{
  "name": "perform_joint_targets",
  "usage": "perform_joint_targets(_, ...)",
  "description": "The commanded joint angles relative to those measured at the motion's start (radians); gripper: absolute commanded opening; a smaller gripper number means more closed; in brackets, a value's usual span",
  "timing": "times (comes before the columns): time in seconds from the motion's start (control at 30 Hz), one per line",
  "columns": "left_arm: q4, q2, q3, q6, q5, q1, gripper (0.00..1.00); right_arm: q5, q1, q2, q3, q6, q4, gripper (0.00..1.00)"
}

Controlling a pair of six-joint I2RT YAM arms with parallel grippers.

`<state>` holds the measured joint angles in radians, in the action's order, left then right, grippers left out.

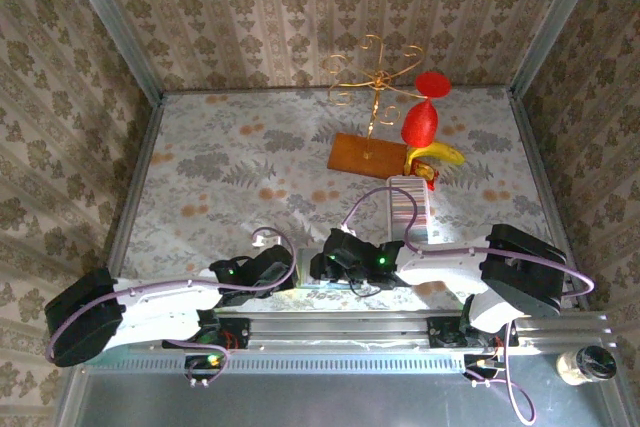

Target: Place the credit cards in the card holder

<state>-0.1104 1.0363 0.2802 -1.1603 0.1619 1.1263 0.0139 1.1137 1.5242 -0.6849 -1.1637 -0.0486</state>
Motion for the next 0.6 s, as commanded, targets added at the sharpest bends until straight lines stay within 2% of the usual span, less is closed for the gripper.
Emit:
perform_joint_targets(0.0,-0.024,-0.017,-0.021,-0.025,0.025,0.010,0.10,-0.021,0.008,0.015,0.009,-0.033,-0.082,0.52)
perform_joint_targets(0.2,-0.076,-0.101,-0.036,-0.021,0.058,0.009,0.08,-0.042,0.009,0.039,0.013,-0.062,-0.162,0.52)
perform_joint_targets(0.4,-0.156,-0.254,-0.075,-0.032,0.094,0.001,0.09,-0.055,0.012,0.062,0.001,-0.069,-0.180,0.51)
perform_joint_targets(0.57,-0.253,-0.375,-0.079,-0.038,0.121,-0.001,0.09,-0.086,0.018,0.089,-0.012,-0.060,-0.306,0.51)
